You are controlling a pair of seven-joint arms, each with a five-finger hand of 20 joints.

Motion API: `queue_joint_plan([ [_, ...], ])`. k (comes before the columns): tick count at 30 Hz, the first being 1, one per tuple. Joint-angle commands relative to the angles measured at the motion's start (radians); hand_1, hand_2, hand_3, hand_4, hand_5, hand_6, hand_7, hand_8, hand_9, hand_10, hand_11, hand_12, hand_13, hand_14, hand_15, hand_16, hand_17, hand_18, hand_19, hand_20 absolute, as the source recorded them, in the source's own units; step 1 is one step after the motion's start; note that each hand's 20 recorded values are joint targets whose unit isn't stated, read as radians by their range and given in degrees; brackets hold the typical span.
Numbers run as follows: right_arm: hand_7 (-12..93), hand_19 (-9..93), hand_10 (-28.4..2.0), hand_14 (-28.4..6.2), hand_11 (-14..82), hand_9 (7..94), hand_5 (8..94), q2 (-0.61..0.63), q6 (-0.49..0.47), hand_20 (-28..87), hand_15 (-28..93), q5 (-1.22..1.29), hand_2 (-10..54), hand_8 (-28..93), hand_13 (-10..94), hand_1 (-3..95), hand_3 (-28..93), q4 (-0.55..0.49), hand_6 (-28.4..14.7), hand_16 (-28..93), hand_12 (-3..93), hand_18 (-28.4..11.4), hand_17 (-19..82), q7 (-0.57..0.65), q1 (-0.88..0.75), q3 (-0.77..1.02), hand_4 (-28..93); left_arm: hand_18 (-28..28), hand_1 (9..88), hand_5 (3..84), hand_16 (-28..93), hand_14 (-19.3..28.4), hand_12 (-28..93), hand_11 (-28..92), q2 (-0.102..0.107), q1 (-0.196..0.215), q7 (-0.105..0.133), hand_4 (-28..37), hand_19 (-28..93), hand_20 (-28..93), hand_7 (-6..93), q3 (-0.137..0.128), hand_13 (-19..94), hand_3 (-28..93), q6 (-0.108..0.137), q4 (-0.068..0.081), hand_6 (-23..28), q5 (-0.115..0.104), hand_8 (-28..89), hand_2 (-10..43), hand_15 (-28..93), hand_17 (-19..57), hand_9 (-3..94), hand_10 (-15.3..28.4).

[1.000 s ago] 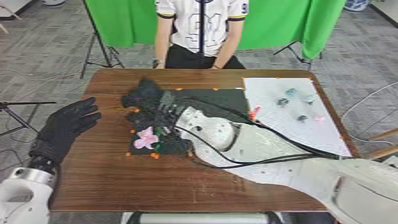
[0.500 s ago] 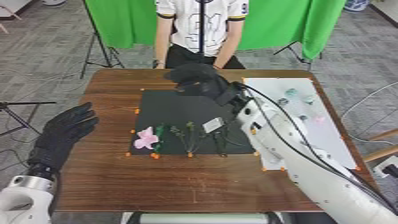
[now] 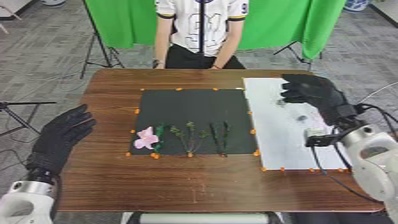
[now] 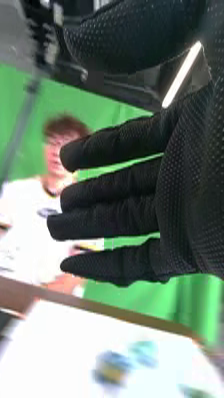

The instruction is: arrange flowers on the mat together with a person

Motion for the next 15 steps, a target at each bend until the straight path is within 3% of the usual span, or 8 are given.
queue_joint_plan([
  [1, 16, 48, -15.1, -12.3, 12.7, 43.8, 45.1, -0.324, -0.004, 28, 29, -0.054, 4.0, -10, 38, 17.0, 85, -0.088, -4.1, 24, 23.3, -20.6, 12, 0.018, -0.284, 0.158, -25, 20.6, 26.8, 37.2, -1, 14.4, 17, 24, -0.069, -0.039, -0.009, -26.0, 50, 7, 18.3, 0.046, 27, 72, -0.042, 0.034, 4.8, 0.021, -9, -1.0, 33, -5.4, 31.7, 11.8],
  [3, 16, 49, -15.1, -12.3, 12.8, 43.8, 45.4, -0.342, 0.001, 28, 29, -0.045, 3.8, -10, 38, 17.1, 85, -0.1, -4.2, 24, 23.4, -20.7, 12, 0.008, -0.312, 0.177, -25, 20.6, 26.8, 37.1, -1, 14.5, 17, 24, -0.076, -0.045, -0.035, -26.0, 50, 7, 18.2, 0.044, 27, 72, -0.068, 0.04, 4.8, 0.037, -9, -1.0, 33, -5.4, 31.7, 11.7],
  [5, 16, 49, -15.2, -12.4, 12.9, 43.8, 45.4, -0.352, 0.02, 28, 29, -0.051, 3.8, -10, 38, 17.1, 85, -0.114, -4.2, 24, 23.4, -20.7, 12, -0.003, -0.336, 0.2, -25, 20.6, 26.8, 36.9, -1, 14.5, 17, 24, -0.073, -0.074, -0.04, -26.0, 49, 7, 18.1, 0.065, 27, 72, -0.061, 0.048, 4.6, 0.059, -9, -1.0, 32, -5.5, 31.7, 11.8],
  [8, 16, 49, -15.0, -12.4, 13.2, 44.1, 45.6, -0.367, 0.056, 28, 30, 0.029, 3.6, -10, 38, 17.1, 86, -0.124, -4.1, 24, 23.4, -20.7, 12, -0.032, -0.361, 0.22, -25, 20.6, 26.8, 36.7, -1, 14.5, 17, 24, -0.064, -0.123, -0.052, -26.0, 49, 7, 17.9, 0.093, 27, 72, -0.082, 0.057, 4.6, 0.064, -9, -1.1, 32, -5.5, 31.6, 11.7],
  [10, 17, 49, -15.0, -12.3, 13.7, 44.6, 46.1, -0.373, 0.048, 28, 30, 0.053, 3.2, -10, 38, 17.2, 86, -0.118, -3.9, 24, 23.5, -20.7, 12, -0.037, -0.36, 0.224, -25, 20.6, 26.8, 36.7, -1, 14.5, 17, 24, -0.068, -0.118, -0.056, -26.0, 49, 7, 17.9, 0.101, 27, 72, -0.078, 0.053, 4.6, 0.07, -9, -1.0, 32, -5.5, 31.6, 11.7],
  [13, 17, 49, -15.0, -12.3, 14.1, 44.8, 46.3, -0.388, 0.044, 28, 31, 0.059, 2.9, -10, 39, 17.3, 86, -0.11, -4.0, 24, 23.4, -20.8, 12, -0.058, -0.353, 0.207, -25, 20.6, 26.8, 36.6, -1, 14.4, 17, 24, -0.074, -0.095, -0.062, -26.0, 49, 7, 17.9, 0.109, 27, 72, -0.073, 0.048, 4.6, 0.061, -8, -1.1, 32, -5.5, 31.6, 11.7],
  [14, 17, 50, -15.0, -12.2, 14.2, 44.8, 46.5, -0.398, 0.028, 28, 31, 0.052, 2.8, -10, 39, 17.3, 86, -0.111, -4.0, 24, 23.4, -20.8, 12, -0.053, -0.355, 0.213, -25, 20.6, 26.8, 36.6, -1, 14.4, 17, 24, -0.08, -0.093, -0.072, -26.0, 49, 7, 17.9, 0.106, 27, 72, -0.092, 0.05, 4.6, 0.068, -8, -1.1, 32, -5.5, 31.6, 11.7],
  [15, 17, 50, -15.0, -12.2, 14.3, 44.8, 46.4, -0.402, 0.027, 28, 32, 0.046, 2.8, -10, 39, 17.3, 86, -0.115, -4.0, 24, 23.4, -20.8, 12, -0.058, -0.362, 0.216, -25, 20.6, 26.8, 36.6, -1, 14.4, 17, 24, -0.079, -0.101, -0.072, -26.0, 49, 7, 17.9, 0.115, 27, 72, -0.095, 0.053, 4.6, 0.07, -8, -1.1, 32, -5.5, 31.6, 11.7],
])
